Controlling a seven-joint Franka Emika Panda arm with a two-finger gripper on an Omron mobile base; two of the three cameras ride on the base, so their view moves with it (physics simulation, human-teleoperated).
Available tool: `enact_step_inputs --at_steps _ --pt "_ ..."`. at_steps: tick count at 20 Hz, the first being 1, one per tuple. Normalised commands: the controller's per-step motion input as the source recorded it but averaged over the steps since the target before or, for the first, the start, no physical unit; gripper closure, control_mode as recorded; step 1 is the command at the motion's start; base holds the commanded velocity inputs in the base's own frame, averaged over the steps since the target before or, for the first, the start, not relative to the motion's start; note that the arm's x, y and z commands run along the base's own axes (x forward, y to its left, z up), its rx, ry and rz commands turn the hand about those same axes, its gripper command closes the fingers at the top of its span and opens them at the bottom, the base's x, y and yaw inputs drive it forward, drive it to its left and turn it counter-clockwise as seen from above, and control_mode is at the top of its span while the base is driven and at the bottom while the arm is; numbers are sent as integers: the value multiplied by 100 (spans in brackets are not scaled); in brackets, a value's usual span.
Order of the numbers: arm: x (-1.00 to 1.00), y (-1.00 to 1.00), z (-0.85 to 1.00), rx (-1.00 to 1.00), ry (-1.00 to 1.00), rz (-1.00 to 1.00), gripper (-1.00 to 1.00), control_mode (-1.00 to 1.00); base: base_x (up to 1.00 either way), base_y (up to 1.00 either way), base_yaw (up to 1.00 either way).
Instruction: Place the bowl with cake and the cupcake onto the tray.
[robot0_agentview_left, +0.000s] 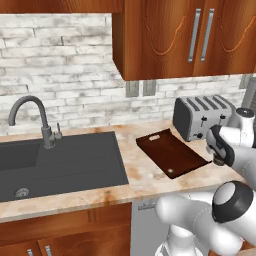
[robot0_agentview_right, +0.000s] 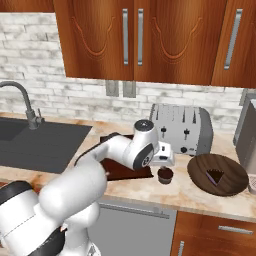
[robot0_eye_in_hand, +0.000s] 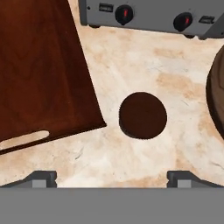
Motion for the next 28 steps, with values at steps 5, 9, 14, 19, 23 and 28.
enact_step_inputs --at_steps 5,9,14,19,23,28 --pt "21 -25 -26 0 1 0 -100 -100 0 0 0" --pt "25 -16 -23 0 2 0 -100 -100 0 0 0" --pt "29 -14 -20 0 2 0 -100 -100 0 0 0" --pt "29 -14 -17 0 2 0 -100 -100 0 0 0" --pt "17 -16 -19 0 1 0 -100 -100 0 0 0" --pt "0 -14 -19 0 0 0 -100 -100 0 0 0"
